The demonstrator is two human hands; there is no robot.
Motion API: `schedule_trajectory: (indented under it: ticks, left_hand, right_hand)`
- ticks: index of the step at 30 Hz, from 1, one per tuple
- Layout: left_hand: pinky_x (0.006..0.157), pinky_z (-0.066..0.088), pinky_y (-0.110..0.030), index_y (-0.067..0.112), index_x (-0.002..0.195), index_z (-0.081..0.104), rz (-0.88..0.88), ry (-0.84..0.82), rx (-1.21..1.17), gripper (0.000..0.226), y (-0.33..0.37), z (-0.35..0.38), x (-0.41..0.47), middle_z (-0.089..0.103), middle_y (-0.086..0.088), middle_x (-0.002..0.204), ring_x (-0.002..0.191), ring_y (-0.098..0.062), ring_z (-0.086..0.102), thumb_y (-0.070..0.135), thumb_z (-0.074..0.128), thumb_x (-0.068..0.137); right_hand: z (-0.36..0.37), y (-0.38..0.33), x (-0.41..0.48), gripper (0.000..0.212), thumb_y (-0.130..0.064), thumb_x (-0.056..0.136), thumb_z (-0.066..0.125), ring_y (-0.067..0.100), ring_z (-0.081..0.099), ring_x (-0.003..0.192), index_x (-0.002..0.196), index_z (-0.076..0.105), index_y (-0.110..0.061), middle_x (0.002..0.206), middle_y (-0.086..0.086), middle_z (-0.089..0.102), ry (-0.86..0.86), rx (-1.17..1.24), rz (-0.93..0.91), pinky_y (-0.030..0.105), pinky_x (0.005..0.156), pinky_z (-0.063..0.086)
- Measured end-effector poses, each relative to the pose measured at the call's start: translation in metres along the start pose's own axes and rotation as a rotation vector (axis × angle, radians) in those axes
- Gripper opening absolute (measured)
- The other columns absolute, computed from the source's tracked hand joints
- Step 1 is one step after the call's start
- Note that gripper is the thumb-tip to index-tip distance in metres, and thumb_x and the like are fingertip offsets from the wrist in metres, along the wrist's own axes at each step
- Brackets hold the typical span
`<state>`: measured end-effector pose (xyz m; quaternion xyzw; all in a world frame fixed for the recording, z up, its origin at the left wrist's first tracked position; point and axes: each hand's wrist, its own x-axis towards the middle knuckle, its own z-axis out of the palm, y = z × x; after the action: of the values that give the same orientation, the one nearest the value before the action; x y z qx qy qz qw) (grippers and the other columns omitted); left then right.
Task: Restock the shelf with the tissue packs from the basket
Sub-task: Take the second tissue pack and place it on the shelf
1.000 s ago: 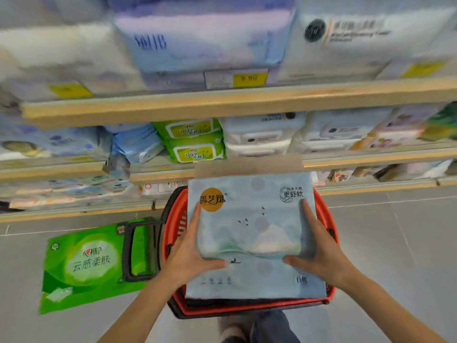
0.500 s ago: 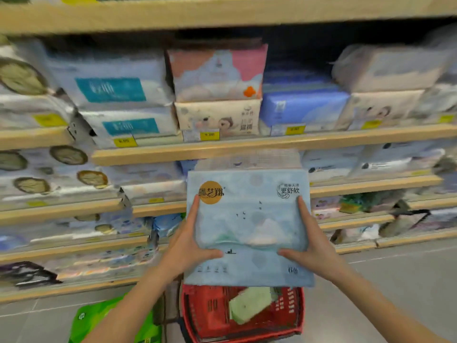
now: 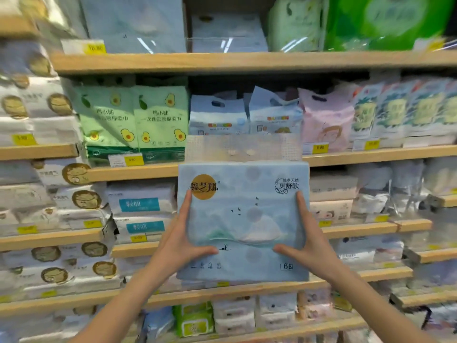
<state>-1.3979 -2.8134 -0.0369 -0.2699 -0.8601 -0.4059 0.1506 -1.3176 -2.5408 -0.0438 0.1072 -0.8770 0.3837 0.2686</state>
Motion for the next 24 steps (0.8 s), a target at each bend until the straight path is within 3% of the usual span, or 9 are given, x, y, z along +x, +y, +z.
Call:
schedule_trajectory:
  ticks: [5,8,12,15,19,24]
  left_hand:
    - [0.109,0.031,-0.04,0.051,0.14,-0.012,0.069,0.08,0.049,0.136,0.066,-0.006,0.036,0.019,0.014,0.15,0.138,-0.015,0.026,0.057,0.081,0.041]
    - [0.11,0.03,-0.039,0.052,0.139,-0.01,0.122,0.141,0.044,0.134,0.106,0.0,0.055,0.014,0.023,0.145,0.133,-0.004,0.021,0.057,0.079,0.04]
    - [0.111,0.027,-0.037,0.054,0.137,-0.01,0.199,0.215,0.021,0.132,0.15,0.007,0.076,0.007,0.036,0.142,0.134,0.0,0.017,0.052,0.08,0.041]
    - [0.109,0.031,-0.04,0.059,0.135,-0.012,0.213,0.283,0.037,0.132,0.174,0.003,0.089,0.015,0.024,0.145,0.135,-0.009,0.027,0.054,0.079,0.039]
    - [0.108,0.035,-0.039,0.066,0.129,-0.012,0.257,0.356,0.08,0.129,0.197,-0.013,0.105,0.02,0.02,0.148,0.135,-0.011,0.031,0.055,0.078,0.038]
    - [0.1,0.042,-0.037,0.062,0.133,-0.012,0.297,0.447,0.129,0.129,0.205,-0.046,0.129,0.036,0.006,0.147,0.128,-0.019,0.044,0.053,0.079,0.041]
  right_hand:
    - [-0.067,-0.008,0.027,0.111,-0.071,0.058,0.062,0.001,0.011,0.14,0.136,-0.014,-0.053,0.15,-0.025,-0.001,0.067,-0.029,-0.099,0.032,0.113,0.023]
    - [-0.111,-0.006,0.04,0.109,-0.062,0.062,0.066,0.001,0.006,0.142,0.139,-0.012,-0.05,0.154,-0.019,-0.001,0.102,-0.037,-0.17,0.027,0.114,0.017]
    - [-0.158,-0.001,0.058,0.11,-0.055,0.066,0.068,-0.004,0.003,0.141,0.144,-0.008,-0.038,0.15,-0.027,-0.003,0.136,-0.048,-0.267,0.011,0.111,0.01]
    - [-0.182,-0.002,0.076,0.11,-0.061,0.065,0.066,-0.004,0.006,0.14,0.144,-0.007,-0.036,0.149,-0.028,0.0,0.182,-0.057,-0.329,0.011,0.111,0.01]
    - [-0.199,-0.009,0.103,0.111,-0.052,0.063,0.068,-0.015,0.009,0.133,0.143,-0.007,-0.034,0.145,-0.029,0.002,0.224,-0.078,-0.394,0.001,0.104,0.01]
    - [-0.201,-0.03,0.15,0.114,-0.051,0.062,0.07,0.001,0.021,0.132,0.143,-0.01,-0.037,0.145,-0.007,0.019,0.269,-0.086,-0.457,-0.002,0.102,0.011]
